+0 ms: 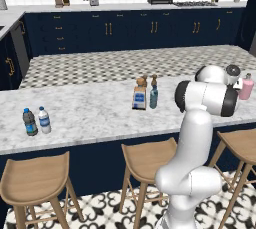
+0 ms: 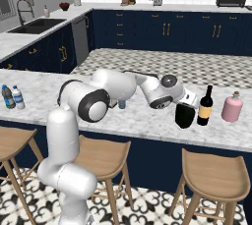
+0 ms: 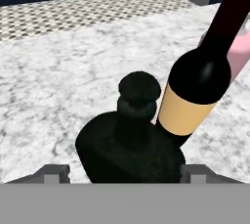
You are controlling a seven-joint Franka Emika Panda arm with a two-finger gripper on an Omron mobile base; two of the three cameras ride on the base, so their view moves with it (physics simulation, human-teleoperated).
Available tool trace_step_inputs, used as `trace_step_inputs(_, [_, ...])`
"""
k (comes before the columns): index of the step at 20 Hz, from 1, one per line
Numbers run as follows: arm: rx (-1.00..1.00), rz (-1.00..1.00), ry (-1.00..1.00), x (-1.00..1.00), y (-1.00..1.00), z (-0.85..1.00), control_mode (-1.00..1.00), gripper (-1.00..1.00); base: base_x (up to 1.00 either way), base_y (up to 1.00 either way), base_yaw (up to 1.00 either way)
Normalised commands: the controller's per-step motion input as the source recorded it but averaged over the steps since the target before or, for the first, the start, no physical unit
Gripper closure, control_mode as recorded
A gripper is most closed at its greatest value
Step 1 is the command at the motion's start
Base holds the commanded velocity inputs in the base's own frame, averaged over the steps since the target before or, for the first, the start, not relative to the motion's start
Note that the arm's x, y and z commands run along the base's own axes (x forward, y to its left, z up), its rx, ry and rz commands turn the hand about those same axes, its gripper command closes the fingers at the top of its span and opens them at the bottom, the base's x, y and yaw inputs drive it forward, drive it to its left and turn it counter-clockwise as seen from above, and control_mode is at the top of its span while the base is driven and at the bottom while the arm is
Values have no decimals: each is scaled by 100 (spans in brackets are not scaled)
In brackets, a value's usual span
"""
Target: Move the plastic bottles in the middle to the plastics group, and the glass bottles in the middle to the glass group.
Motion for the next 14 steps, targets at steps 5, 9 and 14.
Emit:
trace_step_inputs(5, [-1, 0, -2, -18, 1, 11, -100, -100, 0, 0, 0])
trace_step_inputs(9, [-4, 0, -11, -64, 14, 42, -100, -100, 0, 0, 0])
trace_step_inputs(14, [-1, 2, 0, -51, 61, 37, -100, -100, 0, 0, 0])
